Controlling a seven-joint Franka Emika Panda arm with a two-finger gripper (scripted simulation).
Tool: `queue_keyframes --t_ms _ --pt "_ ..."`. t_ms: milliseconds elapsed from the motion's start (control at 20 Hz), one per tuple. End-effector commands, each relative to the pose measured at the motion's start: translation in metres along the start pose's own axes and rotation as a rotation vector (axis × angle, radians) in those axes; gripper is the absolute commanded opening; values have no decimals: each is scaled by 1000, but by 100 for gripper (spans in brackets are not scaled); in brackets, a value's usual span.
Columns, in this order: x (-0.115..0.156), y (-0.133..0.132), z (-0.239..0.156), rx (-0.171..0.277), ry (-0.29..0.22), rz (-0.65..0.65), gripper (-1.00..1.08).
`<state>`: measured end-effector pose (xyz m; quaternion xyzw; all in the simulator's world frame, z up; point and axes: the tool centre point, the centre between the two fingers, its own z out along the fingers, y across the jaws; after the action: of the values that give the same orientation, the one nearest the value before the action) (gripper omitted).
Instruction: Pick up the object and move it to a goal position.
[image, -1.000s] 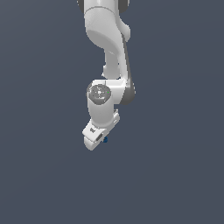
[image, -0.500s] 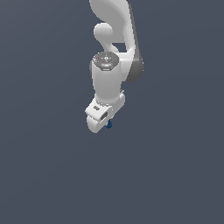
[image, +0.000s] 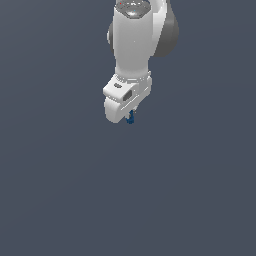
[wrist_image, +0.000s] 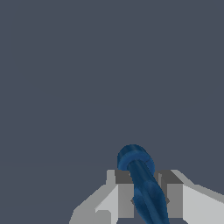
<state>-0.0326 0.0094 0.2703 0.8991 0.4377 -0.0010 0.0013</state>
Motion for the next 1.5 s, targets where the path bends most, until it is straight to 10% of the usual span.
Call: queue_keyframes --t_ms 0,800,1450 --pt "-2 -14 -27 0 0 0 -100" --pt "-12 -94 -193 1 2 -1 -100" --pt "-13 -118 -251 1 3 1 -100"
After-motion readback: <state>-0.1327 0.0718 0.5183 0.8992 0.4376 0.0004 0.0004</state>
